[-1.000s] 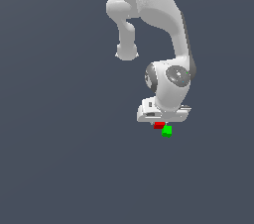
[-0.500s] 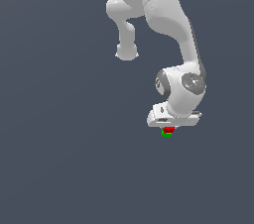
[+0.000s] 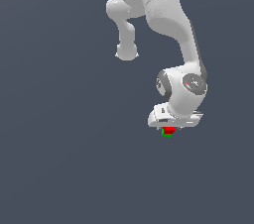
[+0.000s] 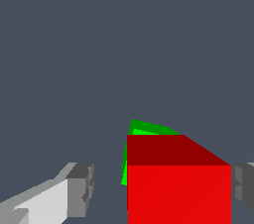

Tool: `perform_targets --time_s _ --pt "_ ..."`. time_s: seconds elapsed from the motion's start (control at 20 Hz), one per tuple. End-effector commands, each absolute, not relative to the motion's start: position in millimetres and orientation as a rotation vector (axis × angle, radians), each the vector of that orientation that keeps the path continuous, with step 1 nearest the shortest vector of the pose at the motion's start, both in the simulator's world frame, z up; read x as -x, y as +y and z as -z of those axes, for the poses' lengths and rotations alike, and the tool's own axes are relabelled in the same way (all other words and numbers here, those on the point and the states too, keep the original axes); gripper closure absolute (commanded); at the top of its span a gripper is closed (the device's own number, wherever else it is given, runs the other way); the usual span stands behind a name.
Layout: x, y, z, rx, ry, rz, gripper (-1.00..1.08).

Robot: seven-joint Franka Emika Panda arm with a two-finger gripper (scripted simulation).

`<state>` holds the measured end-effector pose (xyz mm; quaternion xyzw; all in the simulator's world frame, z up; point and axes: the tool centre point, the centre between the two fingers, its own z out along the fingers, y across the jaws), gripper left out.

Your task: Stack the red cube on top of the green cube.

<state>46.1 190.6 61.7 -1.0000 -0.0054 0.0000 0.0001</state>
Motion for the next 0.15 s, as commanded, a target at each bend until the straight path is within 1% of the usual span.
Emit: perform_targets --time_s 0.0,0.1 --pt "-46.1 190.6 -61.7 3.141 -0.017 0.000 -0.92" --pt "-46.1 190.6 -61.7 3.141 -0.017 0.000 -0.92"
